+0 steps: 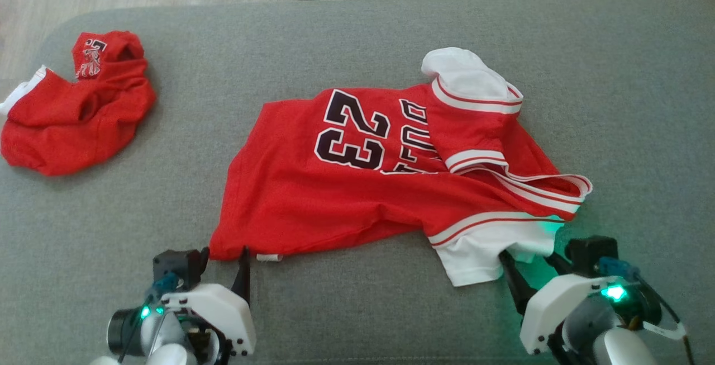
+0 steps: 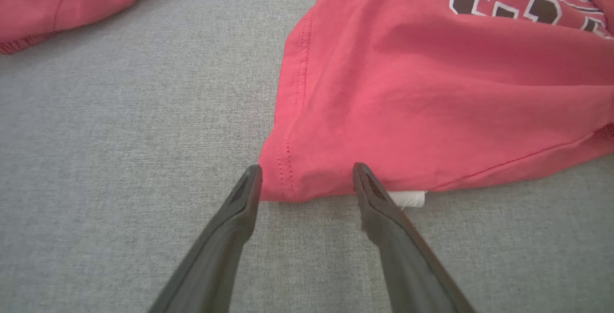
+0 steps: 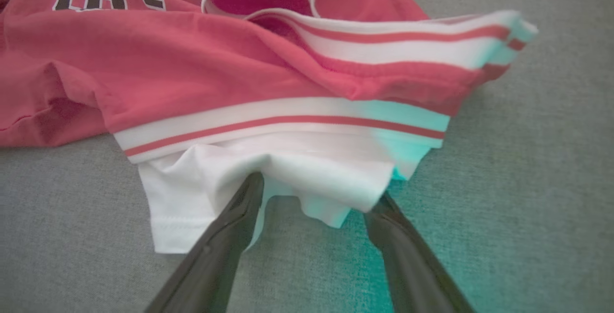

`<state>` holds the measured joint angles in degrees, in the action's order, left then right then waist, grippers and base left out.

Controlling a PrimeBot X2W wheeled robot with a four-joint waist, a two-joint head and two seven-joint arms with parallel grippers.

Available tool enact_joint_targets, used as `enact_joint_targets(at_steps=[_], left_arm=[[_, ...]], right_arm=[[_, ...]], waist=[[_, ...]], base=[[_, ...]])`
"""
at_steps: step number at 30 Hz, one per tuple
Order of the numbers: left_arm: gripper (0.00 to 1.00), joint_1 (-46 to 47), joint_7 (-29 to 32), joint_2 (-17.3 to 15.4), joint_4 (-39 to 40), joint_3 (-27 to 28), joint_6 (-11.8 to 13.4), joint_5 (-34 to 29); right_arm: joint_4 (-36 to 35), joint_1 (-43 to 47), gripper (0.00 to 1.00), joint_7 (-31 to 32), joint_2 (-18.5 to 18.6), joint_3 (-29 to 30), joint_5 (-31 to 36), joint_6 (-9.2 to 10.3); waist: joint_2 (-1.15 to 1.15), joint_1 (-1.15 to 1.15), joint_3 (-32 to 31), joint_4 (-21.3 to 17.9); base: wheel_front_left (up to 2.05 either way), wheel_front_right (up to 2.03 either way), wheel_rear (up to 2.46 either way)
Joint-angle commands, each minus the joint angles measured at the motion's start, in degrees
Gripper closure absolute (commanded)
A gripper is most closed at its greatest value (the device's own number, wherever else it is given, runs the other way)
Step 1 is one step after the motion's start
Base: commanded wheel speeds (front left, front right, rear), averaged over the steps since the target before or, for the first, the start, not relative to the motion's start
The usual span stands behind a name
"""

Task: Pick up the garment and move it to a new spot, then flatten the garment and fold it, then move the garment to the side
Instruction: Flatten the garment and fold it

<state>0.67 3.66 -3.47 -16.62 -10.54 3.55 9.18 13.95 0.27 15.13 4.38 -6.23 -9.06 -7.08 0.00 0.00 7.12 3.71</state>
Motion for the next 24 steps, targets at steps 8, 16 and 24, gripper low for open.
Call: enact_joint_targets(at_steps=[8,16,24], left_arm=[[0.0,3.87,0.6,-1.81,1.62,1.57,0.41,0.5],[0.5,5.65,3.7,-3.12,-0.97,1.05,-0.25,0.8],[0.85,5.02,5.74,-3.67,-1.68,0.92,0.05,1.48]], right_arm=[[-1.73,-3.58,0.0,-0.6,0.77,-3.24,-1.23,-0.41],[-1.17,-5.04,0.0,1.33,1.74,-5.7,-3.3,-0.41],[-0.42,-6.47,0.56,3.06,2.06,-7.16,-6.11,-0.41]], waist=[[0.0,0.0,1.57,-0.95],[0.0,0.0,3.16,-1.77],[0.0,0.0,3.39,-1.87]], base=[[0.0,0.0,0.0],[0.0,0.0,0.0],[0.0,0.0,0.0]])
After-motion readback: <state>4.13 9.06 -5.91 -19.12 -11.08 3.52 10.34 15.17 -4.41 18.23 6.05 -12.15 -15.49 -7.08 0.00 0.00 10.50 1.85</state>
